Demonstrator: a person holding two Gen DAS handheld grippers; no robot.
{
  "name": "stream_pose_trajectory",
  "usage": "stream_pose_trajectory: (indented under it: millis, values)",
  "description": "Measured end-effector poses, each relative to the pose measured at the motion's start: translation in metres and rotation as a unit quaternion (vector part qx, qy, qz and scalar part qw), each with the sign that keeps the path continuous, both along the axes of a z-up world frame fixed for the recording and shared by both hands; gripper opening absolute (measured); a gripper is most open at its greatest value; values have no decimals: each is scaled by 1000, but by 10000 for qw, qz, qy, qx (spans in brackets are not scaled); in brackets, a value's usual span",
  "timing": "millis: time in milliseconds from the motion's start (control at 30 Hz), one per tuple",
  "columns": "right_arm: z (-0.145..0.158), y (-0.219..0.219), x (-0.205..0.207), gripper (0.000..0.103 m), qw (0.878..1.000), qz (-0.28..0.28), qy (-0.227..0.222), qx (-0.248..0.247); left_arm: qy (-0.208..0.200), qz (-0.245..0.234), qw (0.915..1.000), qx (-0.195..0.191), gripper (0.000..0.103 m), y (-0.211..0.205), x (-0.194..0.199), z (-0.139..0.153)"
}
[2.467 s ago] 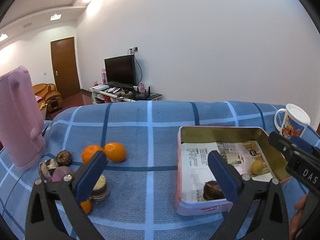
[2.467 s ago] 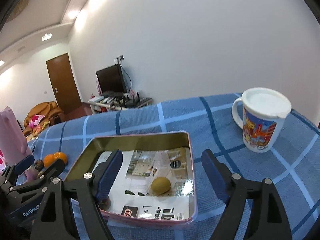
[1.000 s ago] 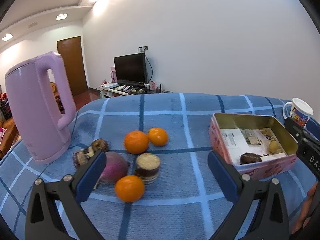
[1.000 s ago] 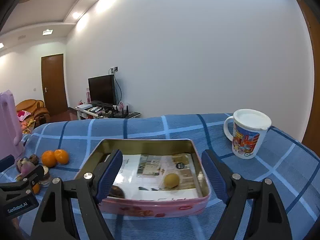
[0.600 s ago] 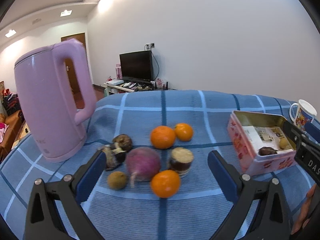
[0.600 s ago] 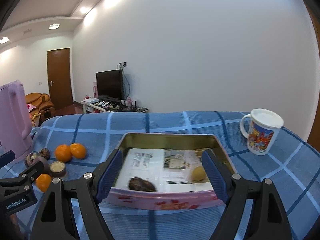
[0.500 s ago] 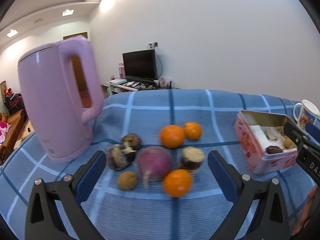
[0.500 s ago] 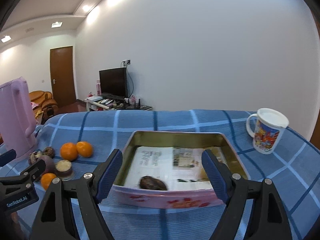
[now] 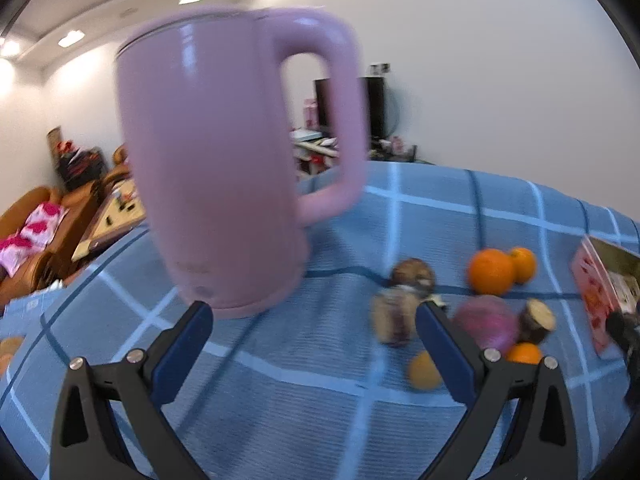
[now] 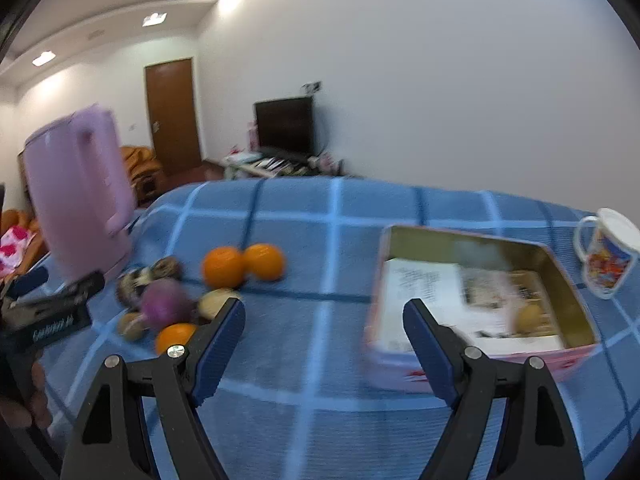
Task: Organize fruits
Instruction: 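Grasp an orange with the right tool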
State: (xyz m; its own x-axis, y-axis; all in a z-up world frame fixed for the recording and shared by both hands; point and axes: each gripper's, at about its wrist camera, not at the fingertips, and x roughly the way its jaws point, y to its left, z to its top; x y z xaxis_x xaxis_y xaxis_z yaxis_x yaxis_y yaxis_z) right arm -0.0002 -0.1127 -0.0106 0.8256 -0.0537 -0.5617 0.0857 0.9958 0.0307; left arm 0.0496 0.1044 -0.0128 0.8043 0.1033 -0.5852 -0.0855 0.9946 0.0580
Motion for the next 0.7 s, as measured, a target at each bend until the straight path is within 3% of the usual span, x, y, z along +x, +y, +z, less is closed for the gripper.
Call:
stream_pose_trajectory:
  millis: [333, 500, 667, 700]
  values:
    - [-27, 48, 36, 82, 9888, 985, 1006, 487, -4, 187, 9998, -61, 103, 17, 5, 0]
    - [-40, 64, 51, 62, 9812, 1166, 1446, 519, -76, -27, 10000, 22, 103, 7, 0, 3]
    - [-42, 67, 54, 57, 9810, 1169, 1466, 502, -209, -221, 9995, 64, 103, -1, -3, 6]
    - [-41, 65, 54, 49, 9810, 1158, 1465, 520, -216, -238, 9995, 52, 103, -2, -3, 7]
